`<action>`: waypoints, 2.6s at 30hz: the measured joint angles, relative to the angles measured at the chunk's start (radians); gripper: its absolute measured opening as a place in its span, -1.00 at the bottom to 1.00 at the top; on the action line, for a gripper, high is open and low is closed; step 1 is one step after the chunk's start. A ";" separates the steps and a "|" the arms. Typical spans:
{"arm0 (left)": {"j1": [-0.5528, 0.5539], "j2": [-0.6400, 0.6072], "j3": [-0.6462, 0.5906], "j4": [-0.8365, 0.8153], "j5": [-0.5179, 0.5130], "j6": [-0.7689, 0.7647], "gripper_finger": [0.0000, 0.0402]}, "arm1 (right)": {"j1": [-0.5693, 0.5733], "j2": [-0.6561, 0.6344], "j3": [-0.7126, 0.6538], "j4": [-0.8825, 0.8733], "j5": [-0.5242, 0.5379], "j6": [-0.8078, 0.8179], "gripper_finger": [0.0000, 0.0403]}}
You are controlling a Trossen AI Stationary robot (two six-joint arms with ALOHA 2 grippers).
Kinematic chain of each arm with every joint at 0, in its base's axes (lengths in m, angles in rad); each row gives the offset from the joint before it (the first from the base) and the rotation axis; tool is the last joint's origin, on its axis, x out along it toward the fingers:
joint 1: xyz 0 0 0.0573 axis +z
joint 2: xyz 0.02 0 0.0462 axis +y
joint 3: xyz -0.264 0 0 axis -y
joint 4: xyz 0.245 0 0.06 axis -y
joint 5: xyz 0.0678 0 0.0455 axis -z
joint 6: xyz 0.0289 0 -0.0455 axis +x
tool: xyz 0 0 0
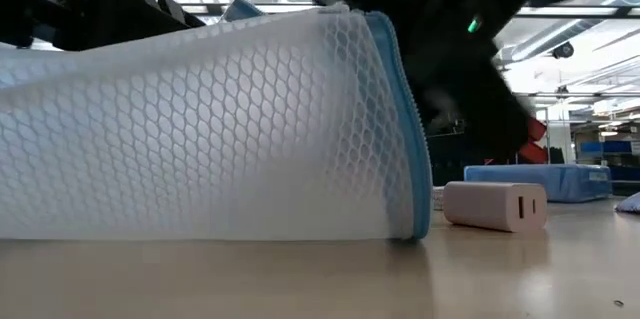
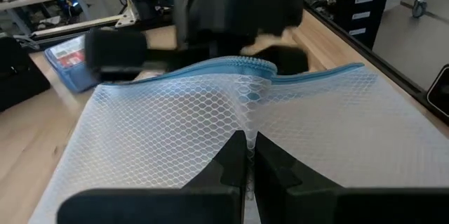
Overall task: Unpack backpack
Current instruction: Put the green earphone bag into the blue zip bag, then put the pink charger adapter into the blue zip bag
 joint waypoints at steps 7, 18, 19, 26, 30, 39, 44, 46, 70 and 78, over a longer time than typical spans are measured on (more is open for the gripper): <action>0.003 0.000 0.000 0.005 -0.001 0.001 -1.00 | -0.011 -0.005 0.005 0.006 -0.001 -0.030 -0.61; 0.008 -0.001 0.000 0.006 -0.003 -0.002 -1.00 | 0.021 -0.074 0.091 -0.203 0.001 0.243 0.19; 0.008 -0.001 0.000 0.005 -0.002 -0.002 -1.00 | 0.029 -0.089 0.095 -0.252 0.001 0.291 0.23; 0.008 -0.001 0.000 0.001 -0.002 -0.003 -1.00 | 0.113 -0.175 0.092 -0.605 0.000 0.757 0.41; 0.008 -0.001 0.000 0.001 -0.002 -0.002 -1.00 | 0.169 -0.174 0.075 -0.657 0.008 1.002 0.48; 0.008 -0.001 0.000 0.000 0.000 0.006 -1.00 | 0.198 -0.091 0.058 -0.648 0.086 1.328 0.50; 0.008 -0.001 0.000 0.000 0.001 -0.003 -1.00 | 0.182 -0.039 0.058 -0.648 0.085 1.382 0.42; 0.007 -0.001 0.000 0.000 0.001 -0.006 -1.00 | 0.178 -0.028 0.058 -0.648 0.081 1.386 0.34; 0.000 -0.029 0.000 -0.006 0.028 0.087 -1.00 | 0.100 0.027 0.104 -0.341 0.111 0.554 -0.18; 0.000 -0.017 0.000 0.005 0.028 0.083 -1.00 | 0.028 0.132 0.133 -0.051 0.247 0.285 -0.18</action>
